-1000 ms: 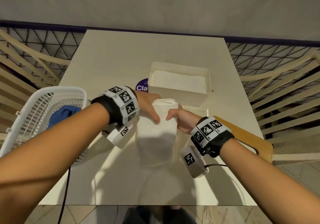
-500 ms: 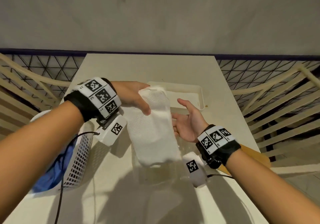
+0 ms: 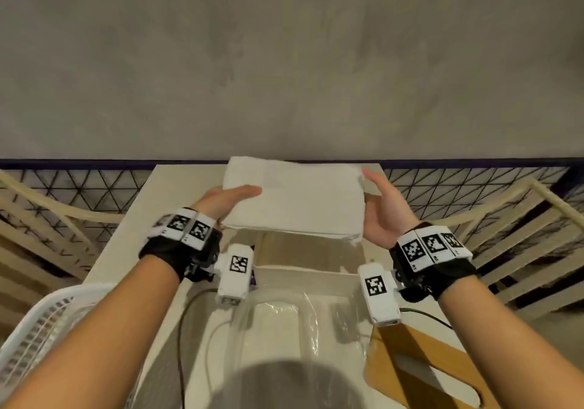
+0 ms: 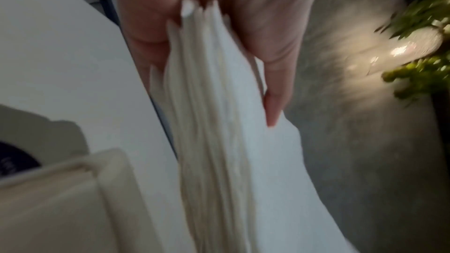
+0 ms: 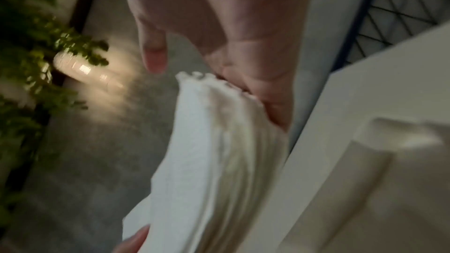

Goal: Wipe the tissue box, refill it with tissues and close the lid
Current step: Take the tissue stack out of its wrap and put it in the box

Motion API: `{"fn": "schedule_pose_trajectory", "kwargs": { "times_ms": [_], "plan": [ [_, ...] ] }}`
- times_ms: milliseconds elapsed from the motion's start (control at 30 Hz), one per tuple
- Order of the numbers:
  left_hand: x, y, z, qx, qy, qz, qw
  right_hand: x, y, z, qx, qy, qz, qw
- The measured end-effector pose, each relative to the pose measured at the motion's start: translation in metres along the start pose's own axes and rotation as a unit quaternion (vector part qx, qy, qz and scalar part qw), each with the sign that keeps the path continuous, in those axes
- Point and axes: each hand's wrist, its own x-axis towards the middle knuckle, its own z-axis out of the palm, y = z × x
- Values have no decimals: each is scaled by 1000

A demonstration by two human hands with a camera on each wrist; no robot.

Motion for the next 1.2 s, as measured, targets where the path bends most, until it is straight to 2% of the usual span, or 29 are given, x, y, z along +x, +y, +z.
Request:
{"fn": "schedule_pose_trajectory", "kwargs": {
  "times_ms": [67,133,233,333,433,500,600,733,800,867,900,967,1067,1133,1200],
  "plan": [
    [13,-9,18,13,0,-7,1000,15,-5,0,-103,18,2,994],
    [27,-20,37,9,1,-13,1000,34,-1,-10,-219,86,13,972],
    [37,-33,63,-10,9,-31,999,57,17,-26,-277,154,56,947],
    [56,-53,73,-13,12,-70,997,77,44,-45,-310,188,104,926],
    [64,-67,71,142,4,-77,987,87,67,-60,-351,197,124,907],
    [67,-72,66,258,-18,-67,964,87,75,-63,-381,183,122,898],
    [69,-74,62,353,-52,-57,933,81,76,-60,-431,151,99,884],
    [69,-73,63,424,-45,-47,903,68,67,-50,-529,136,119,829],
    [68,-70,62,419,-16,-43,907,55,61,-42,-594,131,97,787],
    [65,-66,58,414,11,-24,910,40,54,-34,-683,140,19,717],
    [62,-64,58,429,16,-4,903,34,51,-31,-716,137,-23,685],
    [56,-64,59,468,-5,43,883,34,51,-33,-756,108,-56,643],
    [55,-69,67,516,-99,83,847,46,57,-39,-784,36,-9,619],
    [58,-78,73,544,-159,73,821,57,67,-42,-790,-10,48,611],
    [60,-87,76,569,-185,54,799,69,79,-47,-793,-29,75,604]
  ]
}}
